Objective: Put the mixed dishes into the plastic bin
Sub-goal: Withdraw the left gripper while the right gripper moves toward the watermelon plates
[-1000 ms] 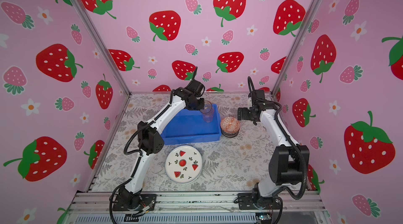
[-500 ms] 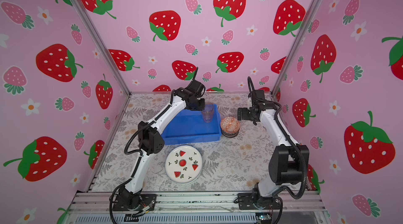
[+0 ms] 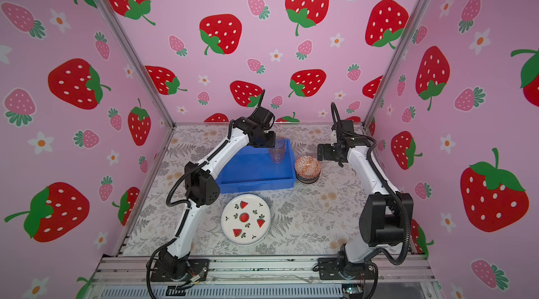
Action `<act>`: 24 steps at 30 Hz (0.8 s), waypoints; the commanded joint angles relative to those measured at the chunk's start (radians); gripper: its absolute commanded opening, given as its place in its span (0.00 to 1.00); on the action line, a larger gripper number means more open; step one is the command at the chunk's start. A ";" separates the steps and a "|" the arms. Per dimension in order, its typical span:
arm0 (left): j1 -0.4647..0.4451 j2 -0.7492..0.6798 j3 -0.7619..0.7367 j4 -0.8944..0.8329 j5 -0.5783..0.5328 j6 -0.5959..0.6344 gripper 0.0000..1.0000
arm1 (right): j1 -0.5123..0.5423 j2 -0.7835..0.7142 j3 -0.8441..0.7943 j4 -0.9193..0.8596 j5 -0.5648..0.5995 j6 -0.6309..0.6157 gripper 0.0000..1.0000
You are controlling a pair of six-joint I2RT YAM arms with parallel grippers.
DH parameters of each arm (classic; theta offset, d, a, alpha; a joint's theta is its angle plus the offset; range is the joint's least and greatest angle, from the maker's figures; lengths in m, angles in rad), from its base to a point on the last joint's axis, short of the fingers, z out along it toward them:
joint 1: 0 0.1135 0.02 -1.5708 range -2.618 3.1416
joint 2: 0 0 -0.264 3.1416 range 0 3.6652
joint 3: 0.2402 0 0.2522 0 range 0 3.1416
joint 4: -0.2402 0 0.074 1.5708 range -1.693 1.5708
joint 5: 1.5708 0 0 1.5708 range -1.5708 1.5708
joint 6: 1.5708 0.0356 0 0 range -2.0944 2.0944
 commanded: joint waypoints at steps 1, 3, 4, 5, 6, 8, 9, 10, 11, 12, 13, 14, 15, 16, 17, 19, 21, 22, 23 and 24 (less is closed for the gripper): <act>-0.004 -0.074 0.013 0.000 0.004 0.001 0.72 | -0.010 -0.010 -0.007 -0.001 -0.019 -0.009 0.99; -0.005 -0.102 0.011 -0.010 -0.015 -0.001 0.92 | -0.008 -0.015 -0.007 0.001 -0.030 -0.015 0.99; -0.004 -0.121 0.007 -0.014 -0.022 0.002 0.98 | -0.008 -0.019 -0.007 0.001 -0.042 -0.019 1.00; -0.004 -0.142 -0.003 -0.018 -0.031 0.005 0.99 | -0.008 -0.029 -0.010 0.004 -0.053 -0.019 1.00; -0.003 -0.162 -0.015 -0.018 -0.037 0.008 0.99 | -0.008 -0.038 -0.015 0.009 -0.061 -0.015 1.00; -0.003 -0.214 -0.047 -0.018 -0.048 0.012 0.99 | -0.006 -0.061 -0.015 0.012 -0.094 -0.010 1.00; -0.003 -0.238 -0.063 -0.017 -0.051 0.014 0.99 | -0.003 -0.071 -0.011 0.007 -0.108 -0.005 1.00; -0.004 -0.269 -0.085 -0.015 -0.054 0.015 0.99 | 0.003 -0.081 0.000 -0.005 -0.116 0.001 1.00; -0.003 -0.295 -0.108 -0.019 -0.067 0.016 0.99 | 0.011 -0.089 0.015 -0.023 -0.118 0.006 1.00; -0.003 -0.323 -0.126 -0.026 -0.081 0.012 0.99 | 0.022 -0.095 0.031 -0.044 -0.119 0.007 1.00; -0.002 -0.359 -0.153 -0.033 -0.093 0.008 0.99 | 0.035 -0.102 0.046 -0.066 -0.115 0.007 1.00; -0.002 -0.398 -0.188 -0.037 -0.101 0.005 0.99 | 0.052 -0.113 0.058 -0.084 -0.109 0.008 1.00; -0.002 -0.436 -0.228 -0.034 -0.109 0.000 0.99 | 0.064 -0.125 0.064 -0.096 -0.106 0.013 1.00; -0.002 -0.487 -0.283 -0.025 -0.116 -0.008 0.99 | 0.083 -0.139 0.067 -0.106 -0.107 0.019 1.00; -0.001 -0.543 -0.352 -0.006 -0.126 -0.017 0.99 | 0.101 -0.156 0.064 -0.111 -0.112 0.027 1.00; -0.001 -0.646 -0.483 0.012 -0.186 -0.063 0.99 | 0.138 -0.189 0.046 -0.117 -0.114 0.043 1.00; 0.003 -0.760 -0.614 0.021 -0.235 -0.111 0.99 | 0.175 -0.226 0.004 -0.107 -0.105 0.065 1.00; 0.007 -0.823 -0.683 0.025 -0.247 -0.138 0.99 | 0.192 -0.246 -0.022 -0.104 -0.101 0.080 1.00; 0.010 -0.886 -0.752 0.033 -0.242 -0.163 0.99 | 0.215 -0.266 -0.048 -0.100 -0.099 0.098 1.00; 0.012 -0.939 -0.809 0.041 -0.235 -0.177 0.99 | 0.241 -0.286 -0.069 -0.093 -0.096 0.121 1.00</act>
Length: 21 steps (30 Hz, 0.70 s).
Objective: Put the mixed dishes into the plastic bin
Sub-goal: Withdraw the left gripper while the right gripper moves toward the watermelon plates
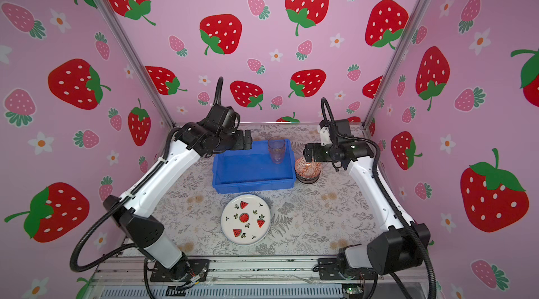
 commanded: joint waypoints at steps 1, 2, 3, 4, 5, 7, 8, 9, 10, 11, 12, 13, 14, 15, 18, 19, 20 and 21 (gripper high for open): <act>0.008 -0.168 -0.159 0.011 -0.051 -0.102 0.99 | 0.076 -0.063 -0.087 -0.014 -0.001 0.084 1.00; 0.009 -0.224 -0.219 0.006 -0.050 -0.126 0.99 | 0.119 -0.088 -0.116 0.004 -0.004 0.117 1.00; 0.009 -0.272 -0.268 0.000 -0.048 -0.145 0.99 | 0.157 -0.108 -0.142 0.023 -0.008 0.148 1.00; 0.011 -0.323 -0.319 -0.011 -0.043 -0.163 0.99 | 0.204 -0.130 -0.172 0.044 -0.012 0.183 0.99; 0.011 -0.373 -0.370 -0.026 -0.040 -0.186 0.99 | 0.252 -0.150 -0.202 0.063 -0.011 0.217 0.99; 0.013 -0.456 -0.457 -0.054 -0.021 -0.228 0.99 | 0.339 -0.185 -0.255 0.095 0.015 0.276 0.98; 0.013 -0.502 -0.502 -0.067 -0.008 -0.250 0.99 | 0.381 -0.198 -0.281 0.109 0.029 0.306 0.98; 0.013 -0.540 -0.543 -0.076 0.001 -0.270 0.99 | 0.414 -0.206 -0.300 0.119 0.039 0.331 0.98; 0.012 -0.586 -0.588 -0.081 0.015 -0.290 0.99 | 0.452 -0.215 -0.320 0.134 0.048 0.358 0.98; 0.013 -0.630 -0.629 -0.083 0.027 -0.306 0.99 | 0.491 -0.219 -0.343 0.153 0.052 0.381 0.98; 0.013 -0.662 -0.663 -0.089 0.033 -0.321 0.99 | 0.520 -0.221 -0.363 0.171 0.054 0.397 0.98; 0.013 -0.696 -0.696 -0.096 0.035 -0.333 0.99 | 0.548 -0.223 -0.385 0.192 0.054 0.414 0.98; 0.014 -0.723 -0.725 -0.105 0.037 -0.344 0.99 | 0.572 -0.219 -0.409 0.210 0.056 0.430 0.98; 0.013 -0.739 -0.745 -0.109 0.039 -0.349 0.99 | 0.595 -0.217 -0.428 0.228 0.058 0.443 0.98; 0.012 -0.754 -0.806 -0.096 0.079 -0.357 0.99 | 0.647 -0.200 -0.499 0.308 0.048 0.488 0.98; 0.012 -0.750 -0.827 -0.086 0.095 -0.357 0.99 | 0.665 -0.188 -0.519 0.337 0.046 0.502 0.97; 0.013 -0.746 -0.841 -0.079 0.107 -0.357 0.99 | 0.678 -0.178 -0.532 0.359 0.045 0.512 0.97; 0.013 -0.741 -0.862 -0.066 0.120 -0.357 1.00 | 0.689 -0.163 -0.544 0.379 0.046 0.521 0.97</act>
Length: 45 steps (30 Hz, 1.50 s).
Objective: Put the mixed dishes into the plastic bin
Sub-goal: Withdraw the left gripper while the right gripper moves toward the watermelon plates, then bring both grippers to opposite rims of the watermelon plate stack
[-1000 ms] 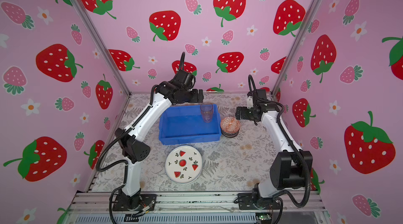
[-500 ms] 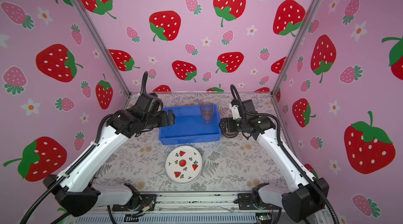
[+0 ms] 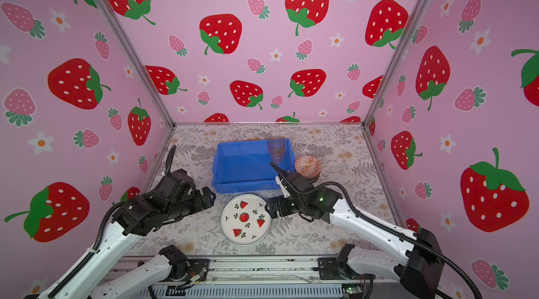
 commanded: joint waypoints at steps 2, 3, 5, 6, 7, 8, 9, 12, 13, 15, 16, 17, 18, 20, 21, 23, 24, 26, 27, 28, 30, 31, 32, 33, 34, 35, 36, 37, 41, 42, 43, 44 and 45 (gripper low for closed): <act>0.004 0.025 -0.067 0.028 0.053 -0.035 1.00 | 0.046 0.051 -0.037 0.132 0.019 0.091 0.97; 0.004 0.034 -0.081 0.036 0.063 -0.033 1.00 | 0.052 0.066 -0.044 0.150 0.020 0.099 0.97; 0.005 0.055 -0.098 0.045 0.077 -0.029 1.00 | 0.056 0.085 -0.052 0.170 0.018 0.115 0.96; 0.005 0.071 -0.104 0.048 0.084 -0.024 1.00 | 0.056 0.097 -0.054 0.170 0.016 0.121 0.95; 0.006 0.084 -0.110 0.051 0.090 -0.021 1.00 | 0.056 0.107 -0.057 0.205 0.017 0.127 0.95; 0.006 0.092 -0.119 0.059 0.095 -0.021 1.00 | 0.056 0.120 -0.057 0.215 0.018 0.130 0.94; 0.008 0.101 -0.130 0.072 0.105 -0.018 1.00 | 0.058 0.131 -0.054 0.223 0.015 0.135 0.93; 0.018 0.112 -0.169 0.105 0.112 -0.023 1.00 | 0.059 0.165 -0.061 0.256 0.018 0.146 0.92; 0.024 0.106 -0.174 0.113 0.115 -0.023 1.00 | 0.058 0.177 -0.062 0.269 0.016 0.149 0.92; 0.039 0.086 -0.165 0.120 0.122 -0.010 0.99 | 0.058 0.206 -0.060 0.289 0.010 0.150 0.91; 0.045 0.076 -0.155 0.117 0.121 0.000 0.99 | 0.058 0.219 -0.060 0.297 0.019 0.155 0.91; 0.052 0.070 -0.149 0.113 0.124 0.009 0.99 | 0.058 0.229 -0.063 0.303 0.026 0.157 0.91; 0.058 0.066 -0.141 0.107 0.129 0.019 0.98 | 0.058 0.242 -0.063 0.311 0.029 0.157 0.91; 0.072 0.068 -0.138 0.104 0.152 0.030 0.98 | 0.058 0.271 -0.053 0.318 0.032 0.152 0.91; 0.082 0.073 -0.142 0.110 0.170 0.032 0.98 | 0.059 0.285 -0.048 0.323 0.035 0.149 0.91; 0.093 0.086 -0.161 0.135 0.205 0.026 0.97 | 0.059 0.308 -0.036 0.325 0.038 0.146 0.91; 0.095 0.091 -0.171 0.153 0.221 0.025 0.97 | 0.058 0.314 -0.031 0.323 0.039 0.145 0.91; 0.097 0.104 -0.190 0.182 0.226 0.023 0.97 | 0.056 0.325 -0.019 0.312 0.035 0.141 0.91; 0.097 0.108 -0.199 0.194 0.248 0.022 0.97 | 0.055 0.325 -0.012 0.300 0.036 0.135 0.91; 0.097 0.110 -0.212 0.210 0.258 0.021 0.97 | 0.054 0.324 -0.005 0.285 0.038 0.132 0.91; 0.097 0.109 -0.241 0.261 0.290 0.022 0.97 | 0.050 0.313 0.001 0.265 0.041 0.129 0.91; 0.097 0.110 -0.250 0.280 0.301 0.023 0.97 | 0.049 0.304 0.003 0.258 0.046 0.132 0.91; 0.097 0.114 -0.258 0.289 0.303 0.024 0.97 | 0.048 0.298 0.007 0.251 0.049 0.133 0.91; 0.097 0.120 -0.260 0.291 0.300 0.026 0.97 | 0.046 0.294 0.009 0.241 0.046 0.129 0.91; 0.098 0.126 -0.262 0.295 0.298 0.033 0.97 | 0.041 0.292 0.013 0.232 0.037 0.126 0.91; 0.097 0.128 -0.265 0.305 0.299 0.036 0.97 | 0.034 0.289 0.016 0.225 0.020 0.117 0.91; 0.097 0.130 -0.270 0.316 0.302 0.036 0.97 | 0.026 0.286 0.014 0.221 0.004 0.110 0.91; 0.097 0.129 -0.271 0.327 0.304 0.036 0.97 | 0.016 0.281 0.010 0.218 -0.012 0.102 0.91; 0.097 0.129 -0.271 0.346 0.301 0.045 0.97 | -0.030 0.269 0.011 0.180 -0.022 0.040 0.92; 0.097 0.126 -0.270 0.346 0.300 0.051 0.97 | -0.042 0.271 0.013 0.153 -0.023 0.029 0.92; 0.097 0.128 -0.267 0.344 0.301 0.058 0.97 | -0.054 0.271 0.012 0.149 -0.033 0.019 0.92; 0.097 0.133 -0.266 0.342 0.305 0.065 0.97 | -0.061 0.273 0.009 0.155 -0.048 0.017 0.92; 0.097 0.140 -0.261 0.342 0.308 0.071 0.97 | -0.062 0.272 0.005 0.166 -0.057 0.018 0.92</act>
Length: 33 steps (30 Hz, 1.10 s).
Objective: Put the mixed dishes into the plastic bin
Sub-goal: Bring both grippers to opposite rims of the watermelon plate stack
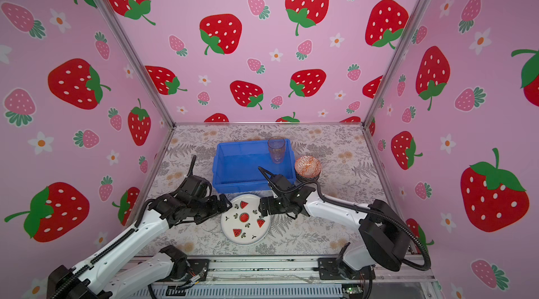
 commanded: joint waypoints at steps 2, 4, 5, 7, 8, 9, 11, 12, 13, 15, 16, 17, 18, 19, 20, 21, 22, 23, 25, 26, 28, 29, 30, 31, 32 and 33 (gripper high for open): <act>0.005 0.029 0.014 -0.001 0.026 0.041 0.97 | -0.013 -0.013 0.004 0.005 -0.064 -0.025 0.91; 0.005 0.046 0.017 -0.008 0.031 0.052 0.97 | -0.013 -0.006 -0.003 0.025 -0.082 -0.022 0.91; 0.005 0.050 0.016 -0.007 0.039 0.055 0.97 | -0.012 -0.002 -0.004 0.031 -0.087 -0.021 0.91; 0.005 0.058 0.016 -0.007 0.047 0.062 0.97 | -0.013 0.002 -0.006 0.041 -0.095 -0.020 0.90; 0.005 0.062 0.016 -0.008 0.048 0.062 0.97 | -0.012 0.002 -0.010 0.053 -0.103 -0.016 0.89; 0.005 0.064 0.015 -0.005 0.051 0.061 0.97 | -0.013 0.003 -0.013 0.060 -0.110 -0.010 0.88; 0.005 0.068 0.005 0.008 0.065 0.054 0.97 | -0.013 0.008 -0.018 0.075 -0.130 -0.004 0.87; 0.005 0.068 -0.003 0.016 0.071 0.047 0.97 | -0.012 0.013 -0.016 0.075 -0.135 -0.004 0.87; 0.005 0.067 -0.012 0.029 0.078 0.036 0.97 | -0.012 0.017 -0.017 0.072 -0.137 -0.005 0.86; 0.005 0.064 -0.029 0.051 0.090 0.022 0.97 | -0.012 0.029 -0.018 0.067 -0.137 -0.008 0.86; 0.005 0.061 -0.037 0.061 0.097 0.019 0.97 | -0.012 0.037 -0.017 0.063 -0.136 -0.011 0.86; 0.005 0.057 -0.044 0.068 0.103 0.016 0.97 | -0.012 0.043 -0.016 0.063 -0.139 -0.011 0.86; 0.005 0.055 -0.046 0.070 0.105 0.015 0.97 | -0.012 0.046 -0.015 0.065 -0.146 -0.013 0.85; 0.005 0.053 -0.049 0.068 0.104 0.015 0.97 | -0.011 0.050 -0.013 0.071 -0.152 -0.011 0.85; 0.005 0.051 -0.053 0.069 0.104 0.013 0.97 | -0.010 0.053 -0.016 0.074 -0.156 -0.008 0.85; 0.005 0.052 -0.057 0.071 0.106 0.014 0.97 | -0.010 0.057 -0.015 0.076 -0.156 -0.008 0.85; 0.005 0.052 -0.057 0.069 0.108 0.012 0.97 | -0.008 0.058 -0.016 0.078 -0.159 -0.008 0.85; 0.005 0.052 -0.061 0.071 0.112 0.009 0.97 | -0.008 0.060 -0.016 0.079 -0.160 -0.009 0.84; 0.005 0.049 -0.066 0.079 0.121 0.000 0.97 | -0.007 0.062 -0.016 0.081 -0.162 -0.007 0.83; 0.005 0.046 -0.070 0.083 0.126 -0.004 0.97 | -0.005 0.064 -0.018 0.086 -0.166 -0.005 0.82; 0.005 0.041 -0.074 0.088 0.132 -0.012 0.97 | -0.003 0.067 -0.019 0.093 -0.172 0.000 0.82; 0.005 0.037 -0.077 0.095 0.137 -0.017 0.97 | -0.002 0.068 -0.022 0.101 -0.176 0.004 0.81; 0.005 0.038 -0.081 0.102 0.146 -0.021 0.97 | 0.000 0.068 -0.024 0.108 -0.181 0.007 0.81; 0.006 0.039 -0.086 0.112 0.155 -0.026 0.97 | 0.003 0.069 -0.027 0.118 -0.185 0.013 0.81; 0.005 0.040 -0.089 0.118 0.161 -0.030 0.97 | 0.004 0.070 -0.029 0.127 -0.190 0.017 0.80; 0.005 0.044 -0.094 0.124 0.166 -0.034 0.97 | 0.006 0.073 -0.034 0.133 -0.195 0.021 0.80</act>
